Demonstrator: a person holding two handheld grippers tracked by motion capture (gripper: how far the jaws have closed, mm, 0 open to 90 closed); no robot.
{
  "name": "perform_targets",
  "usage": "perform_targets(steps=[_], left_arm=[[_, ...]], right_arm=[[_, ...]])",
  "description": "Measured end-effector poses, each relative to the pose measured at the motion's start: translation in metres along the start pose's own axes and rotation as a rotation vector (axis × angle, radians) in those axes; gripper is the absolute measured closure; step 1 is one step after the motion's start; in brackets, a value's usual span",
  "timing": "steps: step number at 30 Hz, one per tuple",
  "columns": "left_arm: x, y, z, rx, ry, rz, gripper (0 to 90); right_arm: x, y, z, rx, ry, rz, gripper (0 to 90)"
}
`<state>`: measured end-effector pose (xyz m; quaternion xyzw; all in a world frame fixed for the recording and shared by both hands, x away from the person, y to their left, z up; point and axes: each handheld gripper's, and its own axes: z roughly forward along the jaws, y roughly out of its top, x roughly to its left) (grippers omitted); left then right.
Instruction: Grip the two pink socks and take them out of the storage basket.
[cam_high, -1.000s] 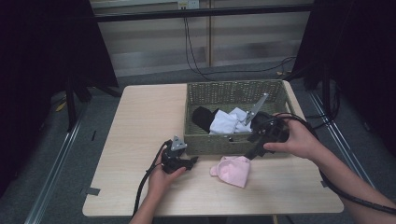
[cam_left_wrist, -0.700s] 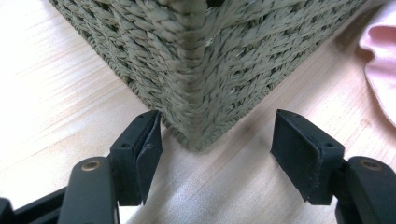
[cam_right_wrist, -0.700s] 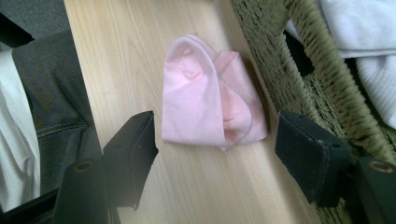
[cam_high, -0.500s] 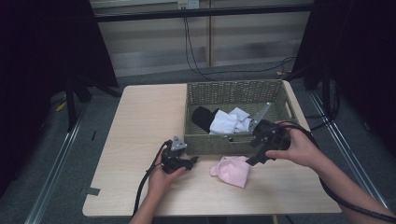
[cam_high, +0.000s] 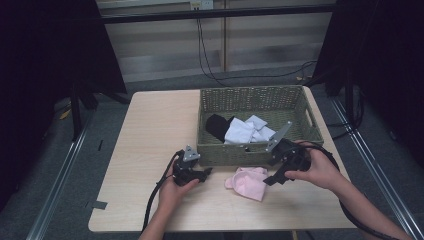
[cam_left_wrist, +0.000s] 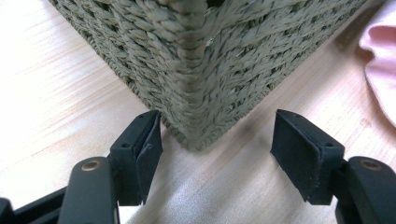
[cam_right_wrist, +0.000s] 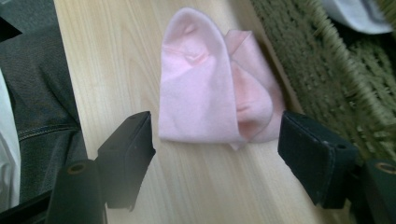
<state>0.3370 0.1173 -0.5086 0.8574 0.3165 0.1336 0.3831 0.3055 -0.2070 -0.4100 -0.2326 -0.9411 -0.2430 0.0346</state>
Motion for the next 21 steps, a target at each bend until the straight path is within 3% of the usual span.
perform_targets(steps=[11, 21], left_arm=[[0.0, 0.0, 0.0, 0.0, 0.0, 0.0, 33.0], [0.0, 0.0, 0.0, -0.001, 0.0, 0.0, 32.9]], right_arm=[[-0.002, -0.023, 0.014, -0.045, 0.003, 0.027, 26.0], [-0.001, -0.043, 0.027, -0.064, -0.054, 0.043, 24.9]])
